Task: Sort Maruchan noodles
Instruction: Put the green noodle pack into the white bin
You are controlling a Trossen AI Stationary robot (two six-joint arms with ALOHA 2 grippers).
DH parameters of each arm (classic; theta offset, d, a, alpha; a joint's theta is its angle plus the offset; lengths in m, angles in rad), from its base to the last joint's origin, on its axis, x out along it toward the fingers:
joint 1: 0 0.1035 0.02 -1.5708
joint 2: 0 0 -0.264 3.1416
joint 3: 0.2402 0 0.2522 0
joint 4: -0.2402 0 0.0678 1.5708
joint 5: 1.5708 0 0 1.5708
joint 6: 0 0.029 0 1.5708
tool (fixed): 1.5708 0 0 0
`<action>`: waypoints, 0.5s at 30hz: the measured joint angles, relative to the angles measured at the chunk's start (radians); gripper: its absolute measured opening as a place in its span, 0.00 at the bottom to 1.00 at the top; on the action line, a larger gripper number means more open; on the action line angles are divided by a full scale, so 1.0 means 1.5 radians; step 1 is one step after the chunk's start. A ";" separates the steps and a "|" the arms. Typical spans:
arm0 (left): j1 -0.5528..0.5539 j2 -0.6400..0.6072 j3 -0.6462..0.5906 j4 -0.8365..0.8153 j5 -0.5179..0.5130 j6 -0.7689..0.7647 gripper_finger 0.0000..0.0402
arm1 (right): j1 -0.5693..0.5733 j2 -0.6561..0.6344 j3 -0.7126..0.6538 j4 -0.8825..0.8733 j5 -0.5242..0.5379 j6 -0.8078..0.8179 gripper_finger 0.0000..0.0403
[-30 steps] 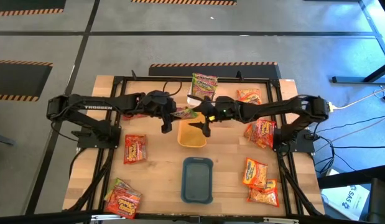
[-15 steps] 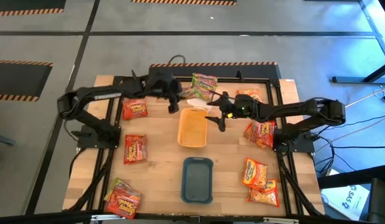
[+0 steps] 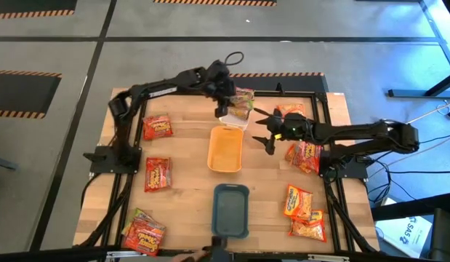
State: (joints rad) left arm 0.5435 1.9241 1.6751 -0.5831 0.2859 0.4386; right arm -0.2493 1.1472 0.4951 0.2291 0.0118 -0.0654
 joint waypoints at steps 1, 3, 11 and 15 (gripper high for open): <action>0.001 0.015 0.014 -0.001 0.020 0.000 0.32 | 0.000 -0.003 -0.007 0.000 -0.003 0.004 0.76; 0.002 0.039 0.035 0.000 0.054 0.000 0.32 | 0.000 -0.009 -0.020 -0.003 -0.011 0.006 0.76; 0.002 0.087 0.043 -0.009 0.059 0.011 0.32 | 0.000 -0.020 -0.043 0.004 -0.020 0.040 0.76; 0.005 0.102 0.043 -0.008 0.042 0.012 0.32 | 0.000 -0.020 -0.043 0.005 -0.020 0.040 0.76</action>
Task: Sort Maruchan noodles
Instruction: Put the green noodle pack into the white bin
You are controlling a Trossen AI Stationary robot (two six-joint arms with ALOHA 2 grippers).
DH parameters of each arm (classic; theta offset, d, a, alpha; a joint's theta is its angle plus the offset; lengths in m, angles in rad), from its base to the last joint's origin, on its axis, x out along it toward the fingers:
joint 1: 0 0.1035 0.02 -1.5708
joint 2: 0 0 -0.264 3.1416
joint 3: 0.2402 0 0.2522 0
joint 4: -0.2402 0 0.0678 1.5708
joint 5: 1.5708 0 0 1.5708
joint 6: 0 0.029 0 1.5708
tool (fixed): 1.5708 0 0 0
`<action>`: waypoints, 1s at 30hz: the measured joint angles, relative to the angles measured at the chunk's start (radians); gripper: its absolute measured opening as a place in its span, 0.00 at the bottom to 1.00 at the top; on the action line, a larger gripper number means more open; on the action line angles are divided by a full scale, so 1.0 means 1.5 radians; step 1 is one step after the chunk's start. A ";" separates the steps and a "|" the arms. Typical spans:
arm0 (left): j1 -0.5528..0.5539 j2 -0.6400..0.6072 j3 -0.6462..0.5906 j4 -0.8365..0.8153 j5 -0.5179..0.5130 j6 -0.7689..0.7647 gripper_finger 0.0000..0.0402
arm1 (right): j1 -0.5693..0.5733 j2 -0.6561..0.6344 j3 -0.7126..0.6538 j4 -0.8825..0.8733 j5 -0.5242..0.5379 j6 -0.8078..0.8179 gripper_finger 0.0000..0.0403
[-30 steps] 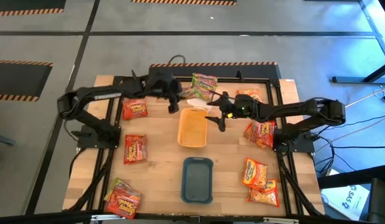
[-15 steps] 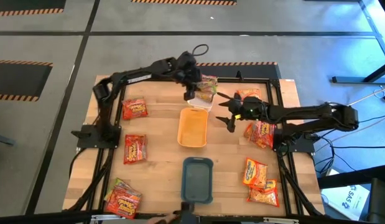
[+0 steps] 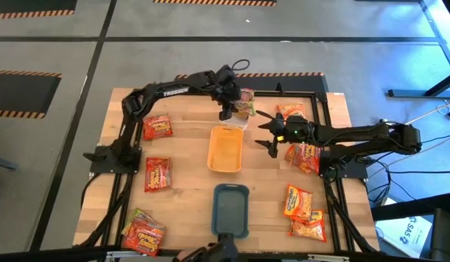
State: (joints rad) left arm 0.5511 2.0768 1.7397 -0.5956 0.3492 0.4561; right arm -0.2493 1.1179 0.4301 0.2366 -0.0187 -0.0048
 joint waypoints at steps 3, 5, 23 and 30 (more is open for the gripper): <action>0.001 0.012 0.000 -0.019 -0.030 0.002 0.32 | 0.000 0.000 0.000 0.000 0.000 0.001 0.76; 0.002 0.013 0.000 -0.033 -0.061 0.004 0.32 | 0.000 0.000 0.000 0.000 0.000 0.002 0.76; -0.002 0.027 -0.001 -0.079 -0.102 0.017 0.32 | 0.000 0.001 0.000 0.000 0.000 0.001 0.76; -0.002 0.037 -0.001 -0.094 -0.102 0.017 0.32 | 0.000 0.001 0.000 0.000 0.000 0.001 0.76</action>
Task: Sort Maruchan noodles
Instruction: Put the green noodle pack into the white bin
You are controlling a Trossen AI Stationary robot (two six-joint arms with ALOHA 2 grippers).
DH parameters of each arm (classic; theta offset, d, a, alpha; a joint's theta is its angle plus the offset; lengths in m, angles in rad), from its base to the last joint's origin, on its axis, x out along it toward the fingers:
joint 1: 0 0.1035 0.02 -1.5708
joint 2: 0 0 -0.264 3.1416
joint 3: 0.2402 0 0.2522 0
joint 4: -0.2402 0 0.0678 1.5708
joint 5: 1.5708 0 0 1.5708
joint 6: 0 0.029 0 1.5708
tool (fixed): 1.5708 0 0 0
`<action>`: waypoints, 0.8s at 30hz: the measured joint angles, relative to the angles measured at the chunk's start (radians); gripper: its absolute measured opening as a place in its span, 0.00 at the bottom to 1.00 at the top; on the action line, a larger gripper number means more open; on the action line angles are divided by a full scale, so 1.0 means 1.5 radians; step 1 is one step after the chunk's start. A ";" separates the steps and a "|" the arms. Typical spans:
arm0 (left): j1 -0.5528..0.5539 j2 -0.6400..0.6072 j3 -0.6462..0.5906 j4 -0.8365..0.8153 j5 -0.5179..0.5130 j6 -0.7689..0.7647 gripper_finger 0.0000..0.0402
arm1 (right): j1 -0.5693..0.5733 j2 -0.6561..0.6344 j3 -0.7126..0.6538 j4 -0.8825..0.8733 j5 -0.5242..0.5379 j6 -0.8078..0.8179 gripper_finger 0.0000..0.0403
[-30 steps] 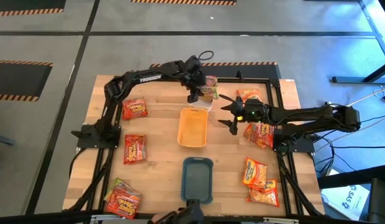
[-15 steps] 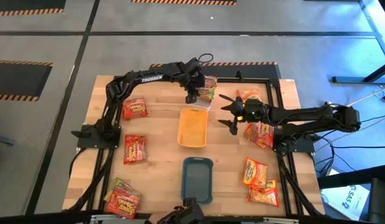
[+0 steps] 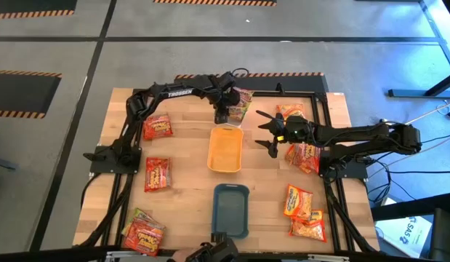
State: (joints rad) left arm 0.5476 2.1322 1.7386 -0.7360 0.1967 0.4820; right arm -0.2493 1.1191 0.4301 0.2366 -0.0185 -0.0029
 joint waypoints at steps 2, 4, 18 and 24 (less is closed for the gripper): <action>0.000 0.004 0.000 0.003 0.003 0.000 0.32 | 0.000 0.000 0.000 0.000 0.000 0.000 0.76; 0.000 0.005 0.000 0.000 0.002 0.000 0.32 | 0.000 0.000 0.000 0.000 0.000 0.000 0.76; -0.038 0.005 0.000 0.076 -0.093 0.067 0.47 | 0.000 0.000 0.000 -0.002 0.000 0.001 0.76; -0.049 -0.002 0.000 0.084 -0.147 0.070 0.48 | 0.000 0.000 0.000 -0.003 0.000 0.001 0.76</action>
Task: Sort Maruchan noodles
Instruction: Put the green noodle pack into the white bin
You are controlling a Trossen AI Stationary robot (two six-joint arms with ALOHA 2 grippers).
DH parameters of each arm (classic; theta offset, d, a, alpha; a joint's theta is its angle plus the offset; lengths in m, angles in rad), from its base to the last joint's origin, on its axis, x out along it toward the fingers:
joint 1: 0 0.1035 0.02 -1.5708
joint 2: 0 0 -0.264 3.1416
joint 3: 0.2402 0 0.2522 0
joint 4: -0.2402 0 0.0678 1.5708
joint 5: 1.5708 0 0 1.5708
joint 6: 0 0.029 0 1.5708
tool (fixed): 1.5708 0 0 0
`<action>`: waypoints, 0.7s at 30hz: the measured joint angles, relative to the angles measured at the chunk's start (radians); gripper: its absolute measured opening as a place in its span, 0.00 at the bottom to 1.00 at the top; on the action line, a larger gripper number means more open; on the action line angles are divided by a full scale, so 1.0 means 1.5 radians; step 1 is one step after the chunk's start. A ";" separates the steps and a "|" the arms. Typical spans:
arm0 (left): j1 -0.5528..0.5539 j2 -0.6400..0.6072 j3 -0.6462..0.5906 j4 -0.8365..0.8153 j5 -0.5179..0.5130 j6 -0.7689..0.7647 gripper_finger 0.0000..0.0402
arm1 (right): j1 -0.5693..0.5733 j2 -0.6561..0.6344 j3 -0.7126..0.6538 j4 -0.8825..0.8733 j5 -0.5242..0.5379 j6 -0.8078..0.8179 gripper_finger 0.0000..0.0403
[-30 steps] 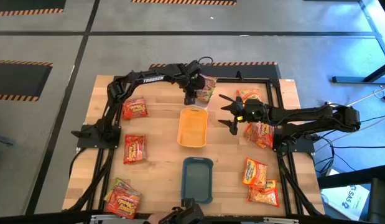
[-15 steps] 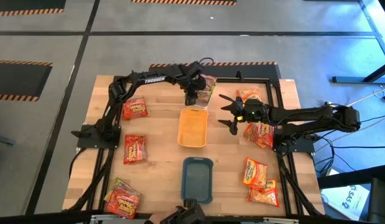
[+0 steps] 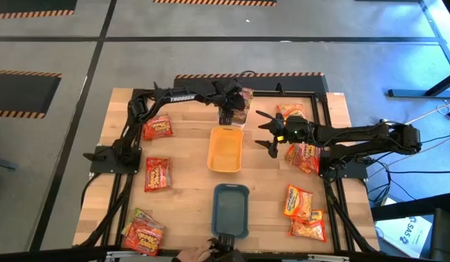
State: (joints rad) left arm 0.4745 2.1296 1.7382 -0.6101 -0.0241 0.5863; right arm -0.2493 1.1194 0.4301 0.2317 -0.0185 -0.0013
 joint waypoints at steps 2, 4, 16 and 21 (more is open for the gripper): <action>-0.001 -0.001 0.000 -0.001 -0.010 -0.002 0.48 | 0.000 0.000 0.000 0.000 0.000 0.000 0.76; -0.003 -0.002 0.005 -0.009 -0.017 -0.003 0.48 | 0.000 0.000 0.000 0.000 0.000 -0.002 0.76; -0.003 -0.003 0.092 -0.081 -0.018 -0.015 0.48 | 0.000 0.000 0.000 -0.003 0.000 -0.002 0.76; -0.003 -0.004 0.100 -0.098 -0.021 -0.029 0.48 | 0.000 0.000 0.000 -0.003 0.000 -0.002 0.76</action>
State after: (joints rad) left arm 0.4706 2.1239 1.8881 -0.7564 -0.0553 0.5426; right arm -0.2489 1.1198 0.4306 0.2276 -0.0189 -0.0048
